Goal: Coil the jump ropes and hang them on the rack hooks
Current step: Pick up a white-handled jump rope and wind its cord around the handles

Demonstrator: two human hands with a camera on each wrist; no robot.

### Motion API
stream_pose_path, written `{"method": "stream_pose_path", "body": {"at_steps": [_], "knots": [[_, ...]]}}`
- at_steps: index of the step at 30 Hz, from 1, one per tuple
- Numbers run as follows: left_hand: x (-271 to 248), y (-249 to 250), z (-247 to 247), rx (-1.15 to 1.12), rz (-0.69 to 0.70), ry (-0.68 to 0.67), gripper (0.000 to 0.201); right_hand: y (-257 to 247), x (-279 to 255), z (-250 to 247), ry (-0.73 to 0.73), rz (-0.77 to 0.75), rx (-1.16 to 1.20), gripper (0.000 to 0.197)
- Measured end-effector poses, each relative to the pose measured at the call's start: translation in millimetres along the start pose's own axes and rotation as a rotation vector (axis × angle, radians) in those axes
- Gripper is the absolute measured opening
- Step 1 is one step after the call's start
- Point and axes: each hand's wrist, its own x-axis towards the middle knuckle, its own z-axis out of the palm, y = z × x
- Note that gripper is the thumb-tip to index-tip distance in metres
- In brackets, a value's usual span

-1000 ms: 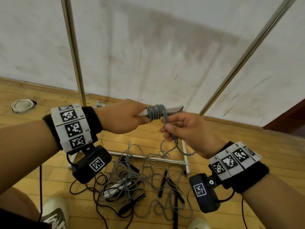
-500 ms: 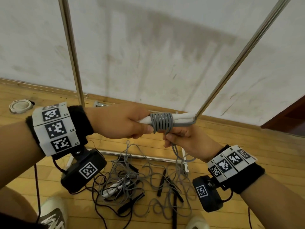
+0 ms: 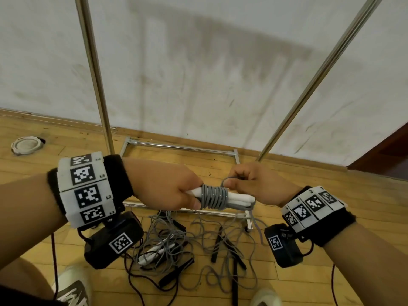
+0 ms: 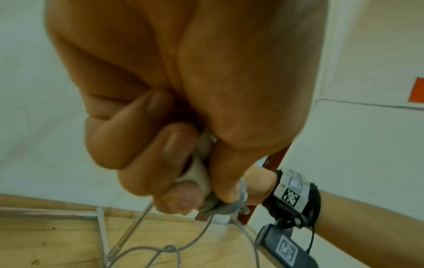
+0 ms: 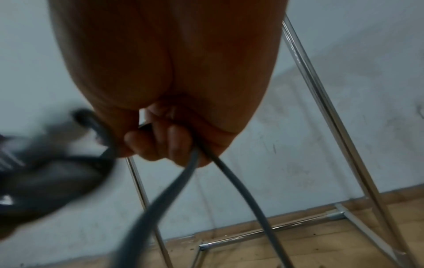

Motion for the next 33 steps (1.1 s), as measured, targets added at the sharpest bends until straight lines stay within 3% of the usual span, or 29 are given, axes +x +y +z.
{"method": "stream_pose_path", "body": {"at_steps": [3,7,14,22,26,29,33], "knots": [[5.8,-2.0,3.2,0.116,-0.062,-0.003,0.024,-1.6,3.5,1.9,0.005,0.062,0.037,0.032],[11.5,-7.9,5.4,0.189,-0.145,0.024,0.025,-12.0,11.7,1.6,0.067,0.127,0.096,0.043],[13.6,-19.9,-3.9,0.232,-0.195,0.229,0.024,-24.3,7.3,-4.4,0.057,0.067,0.315,0.021],[8.8,-26.1,-14.7,0.028,-0.113,0.452,0.027,-18.0,2.4,6.6,0.107,-0.013,0.477,0.021],[3.7,-21.7,-17.5,-0.069,-0.074,0.466,0.016,-13.3,0.0,12.2,0.098,0.004,0.351,0.020],[-0.2,-19.1,-19.6,-0.163,-0.038,0.461,0.017,-11.8,-2.6,14.7,0.032,0.019,0.297,0.030],[-2.7,-13.5,-18.5,-0.265,0.002,0.412,0.024,-1.5,-3.7,12.8,0.013,-0.041,0.281,0.026]]}}
